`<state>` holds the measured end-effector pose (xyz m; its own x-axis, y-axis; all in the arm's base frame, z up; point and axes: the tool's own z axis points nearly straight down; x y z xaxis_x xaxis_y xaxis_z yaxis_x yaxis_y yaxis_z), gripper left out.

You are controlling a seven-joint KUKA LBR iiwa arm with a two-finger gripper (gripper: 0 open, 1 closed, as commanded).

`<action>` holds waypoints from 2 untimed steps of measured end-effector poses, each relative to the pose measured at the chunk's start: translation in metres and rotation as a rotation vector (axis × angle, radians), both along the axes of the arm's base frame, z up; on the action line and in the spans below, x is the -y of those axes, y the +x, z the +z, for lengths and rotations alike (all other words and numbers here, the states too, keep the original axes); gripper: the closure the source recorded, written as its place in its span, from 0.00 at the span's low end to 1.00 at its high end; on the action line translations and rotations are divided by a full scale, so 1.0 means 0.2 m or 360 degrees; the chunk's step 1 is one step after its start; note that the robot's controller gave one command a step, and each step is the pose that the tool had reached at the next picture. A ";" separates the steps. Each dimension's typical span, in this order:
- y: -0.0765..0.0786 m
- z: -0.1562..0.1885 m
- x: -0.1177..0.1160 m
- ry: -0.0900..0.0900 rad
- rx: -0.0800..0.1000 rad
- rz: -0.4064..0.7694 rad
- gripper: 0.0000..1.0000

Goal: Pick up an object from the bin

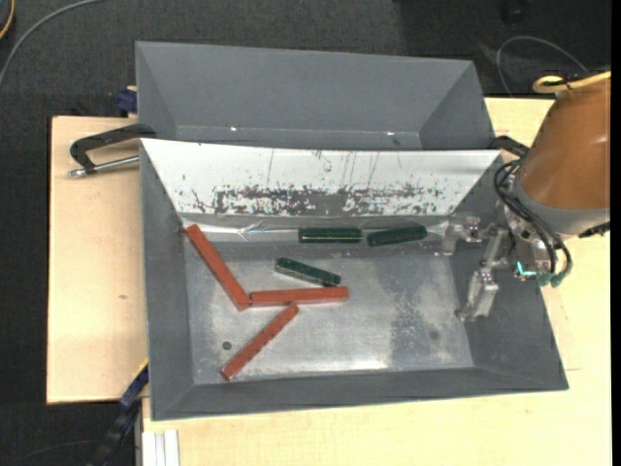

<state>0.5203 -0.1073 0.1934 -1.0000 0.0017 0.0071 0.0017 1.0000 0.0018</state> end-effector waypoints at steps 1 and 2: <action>0.36 -0.62 -0.44 0.0001 0.0025 -0.0086 0.00; 0.40 -0.46 -0.90 0.0004 0.0026 0.0476 0.00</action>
Offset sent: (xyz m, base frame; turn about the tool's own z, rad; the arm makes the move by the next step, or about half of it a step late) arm 0.0702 0.0837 -0.1234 0.0566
